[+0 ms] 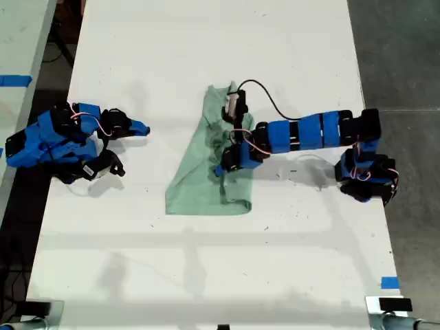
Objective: Fold t shirt
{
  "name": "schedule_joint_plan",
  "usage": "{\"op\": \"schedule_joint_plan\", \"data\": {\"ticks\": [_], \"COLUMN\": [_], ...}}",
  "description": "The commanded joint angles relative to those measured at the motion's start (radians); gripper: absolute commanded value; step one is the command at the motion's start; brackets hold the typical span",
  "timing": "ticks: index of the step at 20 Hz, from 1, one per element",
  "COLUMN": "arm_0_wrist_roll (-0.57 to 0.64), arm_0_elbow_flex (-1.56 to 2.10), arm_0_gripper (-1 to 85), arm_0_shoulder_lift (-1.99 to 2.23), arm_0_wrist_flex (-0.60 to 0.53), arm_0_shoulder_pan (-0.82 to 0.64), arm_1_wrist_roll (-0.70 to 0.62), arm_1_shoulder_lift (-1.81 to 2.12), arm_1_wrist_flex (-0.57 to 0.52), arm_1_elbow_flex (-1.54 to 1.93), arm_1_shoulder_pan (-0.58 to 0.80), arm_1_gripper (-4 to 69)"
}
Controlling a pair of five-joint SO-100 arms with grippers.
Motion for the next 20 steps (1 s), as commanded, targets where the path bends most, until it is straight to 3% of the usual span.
{"op": "schedule_joint_plan", "data": {"ticks": [1,5,9,11,16,20], "arm_0_wrist_roll": [-0.012,-0.012,-0.012,-0.012,-0.012,-0.012], "arm_0_elbow_flex": [-0.008,-0.008,-0.008,-0.009,-0.008,-0.008], "arm_0_gripper": [0.0,0.0,0.0,0.0,0.0,0.0], "arm_0_shoulder_lift": [0.006,0.006,0.006,0.006,0.006,0.006], "arm_0_wrist_flex": [-0.009,-0.009,-0.009,-0.009,-0.009,-0.011], "arm_0_shoulder_pan": [0.011,0.011,0.011,0.011,0.011,0.009], "arm_1_wrist_roll": [-0.025,-0.008,0.035,0.072,0.097,0.026], "arm_1_shoulder_lift": [0.018,0.092,0.393,0.634,1.405,2.006], "arm_1_wrist_flex": [0.055,0.166,0.212,0.181,-0.018,0.002], "arm_1_elbow_flex": [-0.160,-0.190,0.048,0.290,1.127,1.631], "arm_1_shoulder_pan": [-0.020,0.000,0.017,0.020,0.057,0.086], "arm_1_gripper": [17.1,18.6,16.3,1.5,1.6,2.1]}}
